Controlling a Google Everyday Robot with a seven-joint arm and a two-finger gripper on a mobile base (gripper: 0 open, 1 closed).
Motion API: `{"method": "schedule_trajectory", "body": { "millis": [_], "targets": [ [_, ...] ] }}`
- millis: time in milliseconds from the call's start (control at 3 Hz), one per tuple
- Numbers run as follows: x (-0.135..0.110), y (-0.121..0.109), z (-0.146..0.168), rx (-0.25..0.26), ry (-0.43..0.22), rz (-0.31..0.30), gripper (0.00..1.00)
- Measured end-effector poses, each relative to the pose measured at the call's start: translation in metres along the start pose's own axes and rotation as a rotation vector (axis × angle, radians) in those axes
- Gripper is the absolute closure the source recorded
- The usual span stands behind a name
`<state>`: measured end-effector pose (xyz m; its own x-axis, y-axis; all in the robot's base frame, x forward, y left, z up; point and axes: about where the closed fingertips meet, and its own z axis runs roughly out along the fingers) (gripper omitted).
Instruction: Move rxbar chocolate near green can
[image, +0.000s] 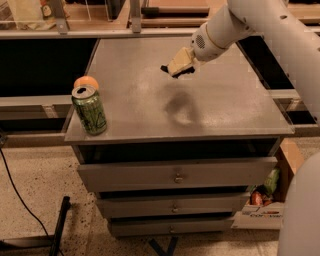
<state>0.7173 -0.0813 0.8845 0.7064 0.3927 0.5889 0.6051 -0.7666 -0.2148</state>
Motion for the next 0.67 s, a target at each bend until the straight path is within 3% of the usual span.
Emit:
{"method": "schedule_trajectory", "body": {
  "millis": [333,667],
  "targets": [
    [-0.008,-0.027,-0.004,0.067,-0.015,-0.059,1.0],
    [-0.012,-0.061,0.01,0.178,-0.013,-0.158,1.0]
  ]
}}
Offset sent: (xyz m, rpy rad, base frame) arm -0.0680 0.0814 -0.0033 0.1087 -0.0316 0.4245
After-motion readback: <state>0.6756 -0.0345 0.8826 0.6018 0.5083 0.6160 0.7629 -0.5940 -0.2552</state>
